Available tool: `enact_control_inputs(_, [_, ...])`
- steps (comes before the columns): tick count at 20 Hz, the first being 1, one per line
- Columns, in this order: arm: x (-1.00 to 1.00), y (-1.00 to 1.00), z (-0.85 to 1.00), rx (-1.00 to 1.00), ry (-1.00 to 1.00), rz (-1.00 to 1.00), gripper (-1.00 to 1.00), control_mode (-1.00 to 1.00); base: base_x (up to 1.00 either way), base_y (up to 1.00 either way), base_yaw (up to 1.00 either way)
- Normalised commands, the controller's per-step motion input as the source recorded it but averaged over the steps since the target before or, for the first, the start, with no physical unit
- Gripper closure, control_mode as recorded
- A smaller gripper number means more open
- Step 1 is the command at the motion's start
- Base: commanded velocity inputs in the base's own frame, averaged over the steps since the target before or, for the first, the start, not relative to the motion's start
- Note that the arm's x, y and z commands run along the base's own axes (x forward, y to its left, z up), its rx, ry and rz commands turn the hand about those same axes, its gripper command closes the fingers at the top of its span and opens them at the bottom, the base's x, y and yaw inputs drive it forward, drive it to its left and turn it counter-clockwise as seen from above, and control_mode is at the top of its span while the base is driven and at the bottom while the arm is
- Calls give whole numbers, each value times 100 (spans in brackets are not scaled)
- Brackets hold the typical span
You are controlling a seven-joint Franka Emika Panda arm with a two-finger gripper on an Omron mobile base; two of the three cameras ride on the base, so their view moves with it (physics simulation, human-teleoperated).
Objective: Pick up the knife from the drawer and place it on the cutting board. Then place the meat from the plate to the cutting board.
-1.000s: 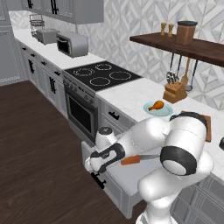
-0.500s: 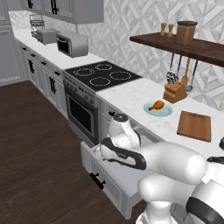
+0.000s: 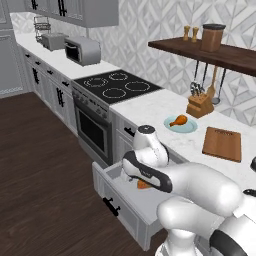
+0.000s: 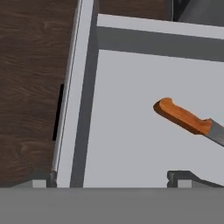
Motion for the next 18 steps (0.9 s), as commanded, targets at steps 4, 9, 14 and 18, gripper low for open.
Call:
enact_control_inputs(4, [31, -43, 0, -9, 7, 29, -100, -100, 0, 0, 0])
enact_control_inputs(9, [41, -46, -6, -1, 3, 41, -100, -100, 0, 0, 0])
enact_control_inputs(14, [30, -32, -23, -1, 15, 34, -100, -100, 0, 0, 0])
enact_control_inputs(18, [21, 3, -20, -8, 22, 5, -100, -100, 0, 0, 0])
